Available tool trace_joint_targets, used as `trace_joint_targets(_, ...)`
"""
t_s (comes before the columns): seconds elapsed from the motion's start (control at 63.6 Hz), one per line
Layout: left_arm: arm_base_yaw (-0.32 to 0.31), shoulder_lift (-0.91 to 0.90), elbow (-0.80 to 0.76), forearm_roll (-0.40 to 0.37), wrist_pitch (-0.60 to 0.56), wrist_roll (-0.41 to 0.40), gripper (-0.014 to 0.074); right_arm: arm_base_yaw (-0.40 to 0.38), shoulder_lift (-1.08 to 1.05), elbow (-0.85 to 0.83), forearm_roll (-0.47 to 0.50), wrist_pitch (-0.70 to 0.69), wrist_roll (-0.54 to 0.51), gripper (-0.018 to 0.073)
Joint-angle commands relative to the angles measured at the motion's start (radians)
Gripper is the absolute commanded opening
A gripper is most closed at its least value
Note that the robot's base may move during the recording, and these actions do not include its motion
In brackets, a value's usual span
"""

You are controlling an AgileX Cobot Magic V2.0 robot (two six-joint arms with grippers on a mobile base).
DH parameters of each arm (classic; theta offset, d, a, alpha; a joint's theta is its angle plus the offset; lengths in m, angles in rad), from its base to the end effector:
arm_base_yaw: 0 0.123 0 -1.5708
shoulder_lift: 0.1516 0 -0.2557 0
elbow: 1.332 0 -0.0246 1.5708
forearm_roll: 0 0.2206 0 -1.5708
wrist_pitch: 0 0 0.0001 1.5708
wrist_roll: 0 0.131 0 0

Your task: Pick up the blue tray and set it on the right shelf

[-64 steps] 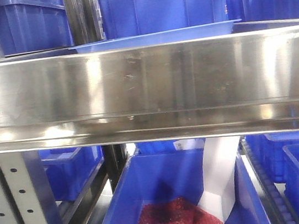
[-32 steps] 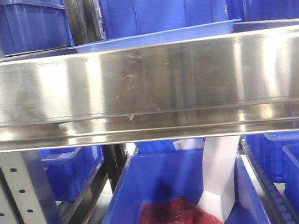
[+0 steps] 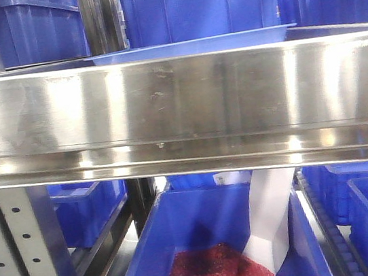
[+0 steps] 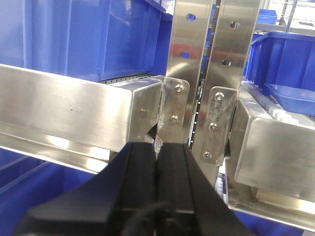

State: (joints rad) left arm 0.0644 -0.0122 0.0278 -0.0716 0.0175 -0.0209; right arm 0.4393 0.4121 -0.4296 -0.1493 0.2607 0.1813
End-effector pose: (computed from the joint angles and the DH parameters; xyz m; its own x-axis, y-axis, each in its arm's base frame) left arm 0.0957 0.0060 0.2058 0.0596 -0.0887 -0.9943 -0.0578 0.9941 -0.0922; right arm 0.1198 0.0507 0.2871 -0.1525 -0.0308 -0.9878 -0.3853 0.9223 0.0307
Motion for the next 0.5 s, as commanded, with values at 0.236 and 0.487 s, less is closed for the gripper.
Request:
trace_joint_targets(0.236, 0.003, -0.014, 0.03, 0.002, -0.099, 0.004, -0.0049, -0.121, -0.091, 0.055, -0.029, -0.113, -0.012, 0.0056)
trace_joint_targets(0.487, 0.003, -0.014, 0.03, 0.002, -0.099, 0.004, -0.0049, -0.322, -0.332, 0.26, 0.031, -0.225, -0.012, 0.0056)
